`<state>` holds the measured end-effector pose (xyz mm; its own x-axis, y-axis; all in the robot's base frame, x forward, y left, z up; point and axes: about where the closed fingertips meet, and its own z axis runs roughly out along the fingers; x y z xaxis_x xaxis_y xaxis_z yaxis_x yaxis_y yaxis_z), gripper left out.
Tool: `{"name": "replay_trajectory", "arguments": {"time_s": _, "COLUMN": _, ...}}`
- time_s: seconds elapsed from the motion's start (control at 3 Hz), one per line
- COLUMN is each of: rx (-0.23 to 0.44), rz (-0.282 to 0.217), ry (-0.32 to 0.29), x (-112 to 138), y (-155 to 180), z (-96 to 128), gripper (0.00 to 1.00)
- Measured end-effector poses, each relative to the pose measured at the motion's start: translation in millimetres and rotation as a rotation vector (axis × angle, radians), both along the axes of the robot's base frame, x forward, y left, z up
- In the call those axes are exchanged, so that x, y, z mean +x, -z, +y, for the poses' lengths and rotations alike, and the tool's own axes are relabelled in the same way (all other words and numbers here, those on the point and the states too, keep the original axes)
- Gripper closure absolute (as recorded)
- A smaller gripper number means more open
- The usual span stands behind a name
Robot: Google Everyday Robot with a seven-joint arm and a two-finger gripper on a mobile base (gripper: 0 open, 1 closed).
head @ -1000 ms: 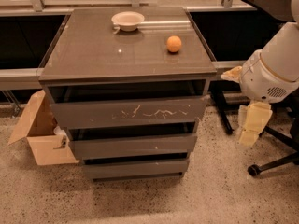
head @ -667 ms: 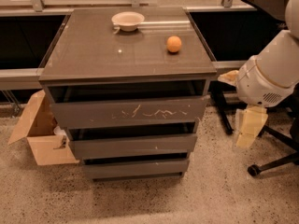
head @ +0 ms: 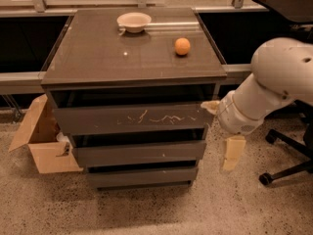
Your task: Open middle drawer
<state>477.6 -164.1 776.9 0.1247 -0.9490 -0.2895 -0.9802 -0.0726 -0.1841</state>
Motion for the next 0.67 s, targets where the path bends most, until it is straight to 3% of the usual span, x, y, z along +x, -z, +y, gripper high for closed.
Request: {"name": "replay_trajectory", "arguments": {"time_s": 0.67, "rx": 0.053, "rz": 0.075, "ry": -0.026, "x": 11.2, "y": 74.2, "z": 8.2, "gripper": 0.0}}
